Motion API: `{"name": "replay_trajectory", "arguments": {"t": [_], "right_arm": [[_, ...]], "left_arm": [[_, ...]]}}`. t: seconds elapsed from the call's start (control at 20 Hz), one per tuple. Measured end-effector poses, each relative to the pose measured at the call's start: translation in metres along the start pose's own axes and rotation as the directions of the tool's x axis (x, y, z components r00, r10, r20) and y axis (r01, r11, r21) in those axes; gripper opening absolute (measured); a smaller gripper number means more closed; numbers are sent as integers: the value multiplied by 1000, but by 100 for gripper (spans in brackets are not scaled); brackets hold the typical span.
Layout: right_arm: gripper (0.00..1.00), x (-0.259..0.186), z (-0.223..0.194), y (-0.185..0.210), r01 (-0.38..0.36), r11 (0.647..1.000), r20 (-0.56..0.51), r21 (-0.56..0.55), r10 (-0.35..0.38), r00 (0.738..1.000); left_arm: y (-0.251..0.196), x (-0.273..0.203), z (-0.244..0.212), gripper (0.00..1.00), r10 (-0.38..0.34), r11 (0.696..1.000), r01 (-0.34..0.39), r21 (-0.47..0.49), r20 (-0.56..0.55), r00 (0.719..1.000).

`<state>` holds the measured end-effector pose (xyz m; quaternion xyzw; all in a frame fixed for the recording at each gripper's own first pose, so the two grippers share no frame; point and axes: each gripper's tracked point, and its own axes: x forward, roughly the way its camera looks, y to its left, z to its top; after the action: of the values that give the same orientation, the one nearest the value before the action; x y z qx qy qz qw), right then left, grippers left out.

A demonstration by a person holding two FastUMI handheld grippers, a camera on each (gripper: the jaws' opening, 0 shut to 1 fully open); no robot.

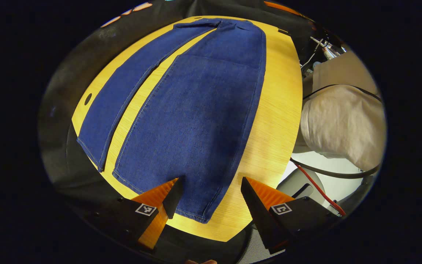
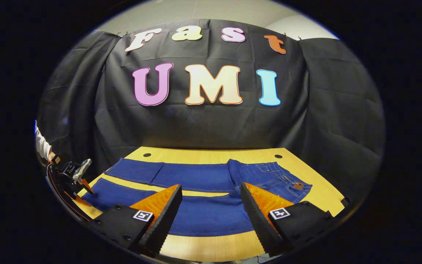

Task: Grasp the waist and the cuffs of the jeans and fold them to make the two legs overlap; first hold the waist and fold one-third of the jeans toward the cuffs, then hold the cuffs and fold the remaining one-third in the same direction to finish folding.

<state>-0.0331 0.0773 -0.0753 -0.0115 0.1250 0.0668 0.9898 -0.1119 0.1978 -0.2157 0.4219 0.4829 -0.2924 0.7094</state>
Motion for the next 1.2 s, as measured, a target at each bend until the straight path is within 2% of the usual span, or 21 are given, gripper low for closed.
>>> {"name": "replay_trajectory", "arguments": {"t": [0.25, 0.4, 0.5, 0.7, 0.8, 0.9, 1.05, 1.1, 1.15, 1.2], "right_arm": [[99, -2, -6, -13, 30, 999, -16, 11, -30, 999], [99, -3, -6, -19, 46, 999, -12, 7, -46, 999], [99, -3, -9, -22, 53, 999, -19, 10, -52, 998], [99, -5, -15, -29, 71, 997, -28, 12, -71, 997], [99, -5, -14, -34, 85, 996, -26, 21, -84, 996], [99, -3, -16, -39, 94, 995, -27, 42, -93, 995], [99, 2, -22, -49, 112, 992, -47, 60, -110, 993], [99, 4, -25, -53, 120, 991, -56, 61, -116, 992], [99, 4, -28, -58, 128, 990, -70, 60, -124, 990], [99, 5, -31, -62, 131, 989, -81, 61, -126, 989]], "left_arm": [[-6, 5, -5, 100, -18, 1000, 18, 13, -55, 998], [-5, 8, -5, 93, -41, 999, 42, 9, -79, 996], [-4, 13, -9, 93, -69, 998, 68, -17, -104, 992], [-6, 13, -4, 94, -81, 996, 86, 30, -139, 987], [-10, 13, -4, 96, -82, 996, 86, 16, -164, 983], [-8, 14, -5, 92, -80, 996, 84, 17, -172, 982], [-4, 14, -5, 89, -74, 997, 74, -7, -165, 984], [-3, 13, -4, 82, -73, 997, 71, -17, -160, 984], [-3, 15, -4, 79, -71, 997, 69, -22, -157, 985], [-3, 17, -3, 70, -69, 997, 65, -30, -157, 985]]}}
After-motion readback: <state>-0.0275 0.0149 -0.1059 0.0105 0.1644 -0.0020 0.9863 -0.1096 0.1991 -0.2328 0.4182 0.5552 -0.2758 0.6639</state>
